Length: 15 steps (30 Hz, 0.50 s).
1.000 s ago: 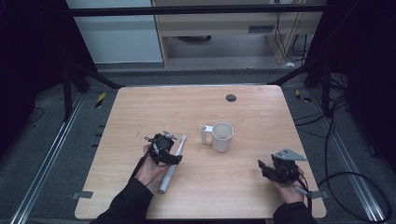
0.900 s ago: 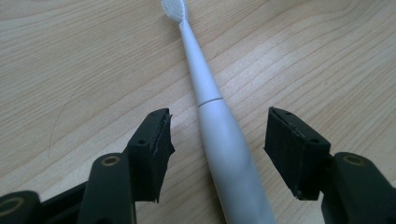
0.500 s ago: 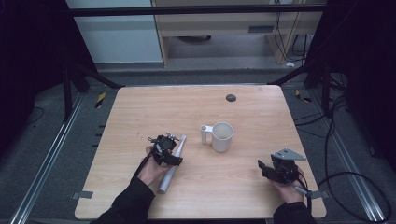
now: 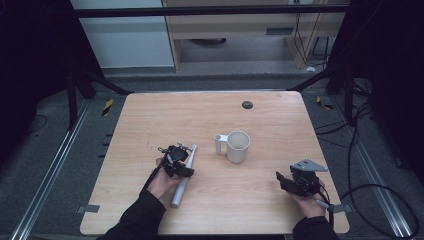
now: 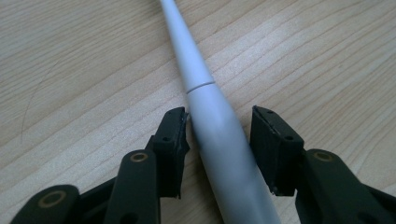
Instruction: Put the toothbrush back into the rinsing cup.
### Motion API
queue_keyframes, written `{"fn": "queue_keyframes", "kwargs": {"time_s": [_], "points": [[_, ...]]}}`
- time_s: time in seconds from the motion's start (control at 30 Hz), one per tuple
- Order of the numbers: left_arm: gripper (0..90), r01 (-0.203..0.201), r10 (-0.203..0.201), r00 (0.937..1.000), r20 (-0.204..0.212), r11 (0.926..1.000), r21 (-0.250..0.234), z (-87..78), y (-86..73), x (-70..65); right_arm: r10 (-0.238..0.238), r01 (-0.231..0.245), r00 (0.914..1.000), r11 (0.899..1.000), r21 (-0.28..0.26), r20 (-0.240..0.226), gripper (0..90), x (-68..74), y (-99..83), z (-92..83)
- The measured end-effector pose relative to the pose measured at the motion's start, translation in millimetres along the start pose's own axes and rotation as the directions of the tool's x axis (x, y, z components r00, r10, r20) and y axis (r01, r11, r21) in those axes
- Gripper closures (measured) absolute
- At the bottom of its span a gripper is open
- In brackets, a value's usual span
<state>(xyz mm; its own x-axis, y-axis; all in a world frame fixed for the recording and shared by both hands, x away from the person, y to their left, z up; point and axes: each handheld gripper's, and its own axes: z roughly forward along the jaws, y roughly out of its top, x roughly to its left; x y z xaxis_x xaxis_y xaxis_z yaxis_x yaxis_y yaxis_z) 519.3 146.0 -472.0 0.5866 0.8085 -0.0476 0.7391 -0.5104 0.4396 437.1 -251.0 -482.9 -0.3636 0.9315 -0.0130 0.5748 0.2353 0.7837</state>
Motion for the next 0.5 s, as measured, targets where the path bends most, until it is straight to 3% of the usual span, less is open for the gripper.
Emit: {"fn": "queue_keyframes", "kwargs": {"time_s": [0.33, 0.5], "points": [[64.8, -0.021, 0.021, 0.9997, 0.016, 0.9998, 0.003, -0.3, 0.3, -1.6, 0.002, -0.002, 1.0, 1.0, 0.0, -0.002, 41.3, -0.1, 0.3, -0.3], [65.0, -0.024, 0.023, 0.9995, 0.019, 0.9997, 0.008, -0.4, 0.6, -1.8, 0.003, -0.003, 1.0, 1.0, 0.003, -0.004, 41.3, -0.1, 0.1, 0.0]]}}
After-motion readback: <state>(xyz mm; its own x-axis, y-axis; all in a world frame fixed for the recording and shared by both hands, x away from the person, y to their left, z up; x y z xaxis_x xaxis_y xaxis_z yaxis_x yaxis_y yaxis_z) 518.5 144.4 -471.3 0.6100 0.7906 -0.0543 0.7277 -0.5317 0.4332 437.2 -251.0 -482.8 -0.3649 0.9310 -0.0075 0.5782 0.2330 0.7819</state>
